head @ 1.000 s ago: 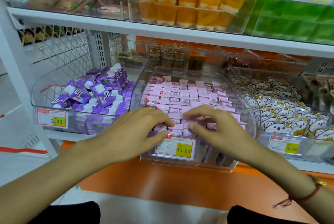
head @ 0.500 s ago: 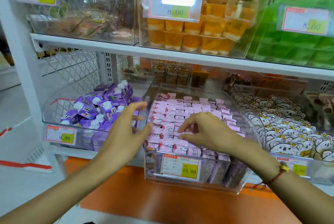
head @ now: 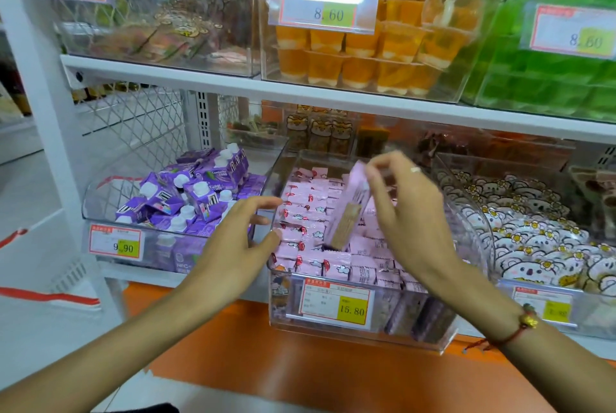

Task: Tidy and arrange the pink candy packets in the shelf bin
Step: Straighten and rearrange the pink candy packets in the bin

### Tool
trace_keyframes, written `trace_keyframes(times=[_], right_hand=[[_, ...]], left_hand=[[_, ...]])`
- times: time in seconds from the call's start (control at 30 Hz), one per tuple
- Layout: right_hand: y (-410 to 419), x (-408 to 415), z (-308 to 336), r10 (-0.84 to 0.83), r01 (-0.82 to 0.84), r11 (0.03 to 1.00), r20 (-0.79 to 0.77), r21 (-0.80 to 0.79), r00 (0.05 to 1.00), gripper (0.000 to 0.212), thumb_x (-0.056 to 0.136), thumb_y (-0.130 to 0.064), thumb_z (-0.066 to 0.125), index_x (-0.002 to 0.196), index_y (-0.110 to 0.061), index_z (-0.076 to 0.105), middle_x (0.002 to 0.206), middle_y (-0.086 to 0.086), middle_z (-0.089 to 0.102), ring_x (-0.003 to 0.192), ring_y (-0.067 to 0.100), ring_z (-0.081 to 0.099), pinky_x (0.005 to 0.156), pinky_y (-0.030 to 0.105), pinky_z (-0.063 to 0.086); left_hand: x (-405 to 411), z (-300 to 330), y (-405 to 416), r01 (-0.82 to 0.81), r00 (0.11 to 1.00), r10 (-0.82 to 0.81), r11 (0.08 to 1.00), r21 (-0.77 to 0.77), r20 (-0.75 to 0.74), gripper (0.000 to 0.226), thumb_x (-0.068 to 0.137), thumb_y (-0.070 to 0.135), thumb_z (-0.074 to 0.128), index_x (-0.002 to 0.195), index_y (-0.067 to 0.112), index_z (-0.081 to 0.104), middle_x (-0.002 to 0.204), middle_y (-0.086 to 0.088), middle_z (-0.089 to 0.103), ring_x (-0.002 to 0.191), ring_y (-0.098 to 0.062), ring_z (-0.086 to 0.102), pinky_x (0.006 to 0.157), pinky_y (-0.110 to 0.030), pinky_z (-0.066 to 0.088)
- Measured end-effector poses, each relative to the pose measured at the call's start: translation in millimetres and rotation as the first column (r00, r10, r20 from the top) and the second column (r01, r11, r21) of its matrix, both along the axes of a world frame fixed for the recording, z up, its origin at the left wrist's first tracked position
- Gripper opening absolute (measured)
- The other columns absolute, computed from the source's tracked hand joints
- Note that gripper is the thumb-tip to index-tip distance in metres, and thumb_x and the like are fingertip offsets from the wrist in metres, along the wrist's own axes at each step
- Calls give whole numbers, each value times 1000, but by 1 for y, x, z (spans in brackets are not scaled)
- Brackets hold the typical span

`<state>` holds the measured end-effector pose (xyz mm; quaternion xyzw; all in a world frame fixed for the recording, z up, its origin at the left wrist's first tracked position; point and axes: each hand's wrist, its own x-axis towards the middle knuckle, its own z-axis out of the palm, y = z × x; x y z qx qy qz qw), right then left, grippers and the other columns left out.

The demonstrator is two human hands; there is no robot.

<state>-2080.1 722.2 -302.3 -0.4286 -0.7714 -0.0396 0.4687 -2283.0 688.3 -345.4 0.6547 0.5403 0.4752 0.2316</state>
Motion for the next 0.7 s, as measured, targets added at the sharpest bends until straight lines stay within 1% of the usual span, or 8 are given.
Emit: trace_keyframes(times=[0.1, 0.2, 0.27, 0.37, 0.43, 0.53, 0.6, 0.7], right_hand=[[0, 9, 15, -9, 1, 1000, -354, -21, 935, 13, 100, -23, 43, 92, -16, 51, 81, 0, 62, 68, 14, 61, 60, 33, 53], [-4, 18, 16, -53, -224, 924, -685, -310, 726, 19, 100, -17, 42, 90, -11, 56, 88, 6, 69, 70, 9, 68, 59, 17, 53], [-8, 18, 8, -127, -415, 783, -772, -464, 623, 20, 100, -15, 43, 92, -8, 60, 91, 9, 71, 72, 10, 70, 60, 14, 53], [-12, 15, -2, -161, -597, 611, -821, -519, 548, 21, 99, -15, 45, 99, -6, 64, 87, 4, 75, 74, 13, 72, 62, 15, 54], [-14, 15, -4, -160, -647, 563, -836, -514, 524, 22, 99, -16, 46, 102, -6, 65, 84, 2, 75, 73, 13, 72, 61, 16, 54], [-15, 18, -4, -149, -592, 578, -786, -561, 600, 24, 97, -28, 51, 107, -10, 63, 81, -3, 74, 72, 13, 71, 63, 20, 56], [-16, 19, -4, -80, -463, 658, -666, -594, 741, 34, 90, -49, 51, 112, -24, 59, 94, -11, 72, 83, 5, 69, 72, 23, 54], [-23, 16, -3, 140, -332, 788, -374, -518, 917, 55, 76, -66, 52, 128, -50, 42, 123, -34, 48, 106, -24, 44, 81, 8, 39]], left_hand=[[4, 1, -1, -58, 994, 72, 987, 147, -87, 37, 91, 22, 59, 126, 26, 48, 120, 16, 43, 118, -3, 44, 99, -30, 40], [11, 8, -7, 32, 994, -1, 956, 291, -109, 48, 87, 42, 61, 131, 30, 44, 126, 23, 40, 122, 5, 40, 100, -15, 33], [17, 13, -13, 129, 985, -87, 943, 306, -147, 58, 79, 49, 63, 132, 37, 41, 129, 28, 39, 122, 8, 40, 96, -6, 31], [24, 14, -16, 197, 967, -124, 919, 342, -223, 55, 78, 31, 71, 128, 37, 47, 125, 24, 48, 116, 7, 47, 92, -10, 37], [26, 15, -16, 194, 974, -142, 926, 324, -179, 46, 82, 20, 71, 122, 34, 54, 119, 22, 57, 109, 6, 53, 88, -14, 43], [27, 20, -15, 186, 965, -209, 971, 153, 157, 38, 79, 19, 73, 115, 28, 62, 105, 12, 71, 92, -1, 66, 75, -16, 52], [28, 23, -12, 206, 876, -168, 978, -35, 451, 30, 79, 29, 69, 108, 24, 65, 91, 6, 75, 79, -8, 71, 61, -20, 56], [25, 25, -10, 197, 818, -81, 970, -145, 569, 29, 73, 42, 66, 93, 23, 70, 77, 8, 74, 72, -11, 72, 49, -18, 53]])
